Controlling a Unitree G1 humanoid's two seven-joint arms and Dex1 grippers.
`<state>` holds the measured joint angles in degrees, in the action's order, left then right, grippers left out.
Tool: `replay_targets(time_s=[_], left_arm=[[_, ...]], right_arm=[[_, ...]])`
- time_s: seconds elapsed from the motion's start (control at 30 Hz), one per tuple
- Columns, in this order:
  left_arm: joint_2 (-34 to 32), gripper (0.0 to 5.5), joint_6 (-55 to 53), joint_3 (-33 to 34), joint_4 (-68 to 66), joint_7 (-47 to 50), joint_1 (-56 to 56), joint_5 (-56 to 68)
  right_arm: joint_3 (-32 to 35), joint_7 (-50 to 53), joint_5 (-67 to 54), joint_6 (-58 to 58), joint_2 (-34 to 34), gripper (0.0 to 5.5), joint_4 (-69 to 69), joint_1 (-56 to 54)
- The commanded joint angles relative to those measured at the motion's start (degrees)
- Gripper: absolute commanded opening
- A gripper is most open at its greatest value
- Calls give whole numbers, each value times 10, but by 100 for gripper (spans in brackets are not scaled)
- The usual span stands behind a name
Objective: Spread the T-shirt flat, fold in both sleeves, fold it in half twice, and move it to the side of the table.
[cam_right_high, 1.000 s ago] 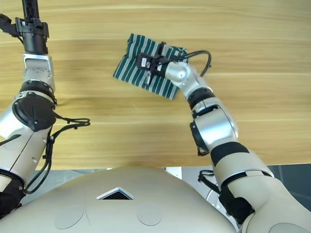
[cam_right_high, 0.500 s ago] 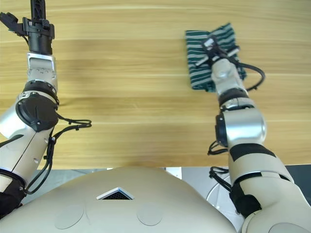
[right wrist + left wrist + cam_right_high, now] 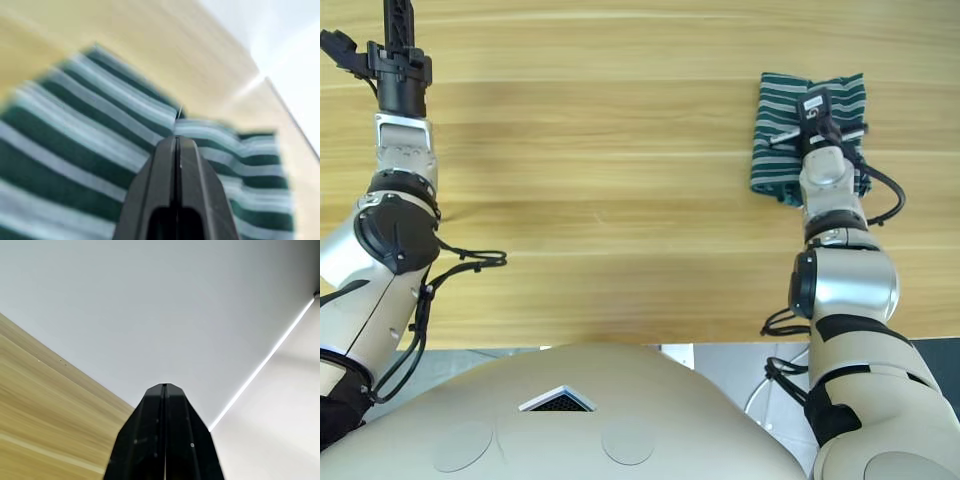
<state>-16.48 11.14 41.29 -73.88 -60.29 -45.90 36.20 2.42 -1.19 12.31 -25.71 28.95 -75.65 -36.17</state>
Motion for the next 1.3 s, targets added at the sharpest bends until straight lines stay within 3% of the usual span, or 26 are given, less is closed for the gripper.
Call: replay_targets(time_s=[0.03,0.23,0.3,0.4,0.5,0.53,0.6,0.7,1.0,1.3], left_arm=[[-7,0,6,-3,-2,13,4,-8],[-7,0,20,-6,-3,36,4,-17],[-5,0,30,-11,-4,49,4,-25],[-2,0,50,-22,-5,69,6,-41],[5,0,74,-39,-5,82,10,-63],[8,0,78,-48,-7,94,10,-73],[12,0,79,-62,-12,121,8,-90],[8,0,84,-74,-17,183,8,-113],[10,0,109,-126,-24,322,13,-196],[14,0,99,-134,-29,358,13,-217]], right_arm=[[-9,23,9,-73,12,3,47,-40],[-77,76,74,-116,-39,3,129,-74],[-82,19,40,-130,-97,3,137,-77],[-43,-171,-109,-118,-187,3,165,-66],[96,-453,-401,84,-271,3,216,-75],[126,-439,-411,105,-276,3,163,-91],[106,-294,-332,67,-263,3,70,-98],[-2,-91,-163,21,-236,3,26,-91],[129,-211,-260,96,-242,3,2,-99],[148,-154,-230,87,-228,3,-4,-95]])
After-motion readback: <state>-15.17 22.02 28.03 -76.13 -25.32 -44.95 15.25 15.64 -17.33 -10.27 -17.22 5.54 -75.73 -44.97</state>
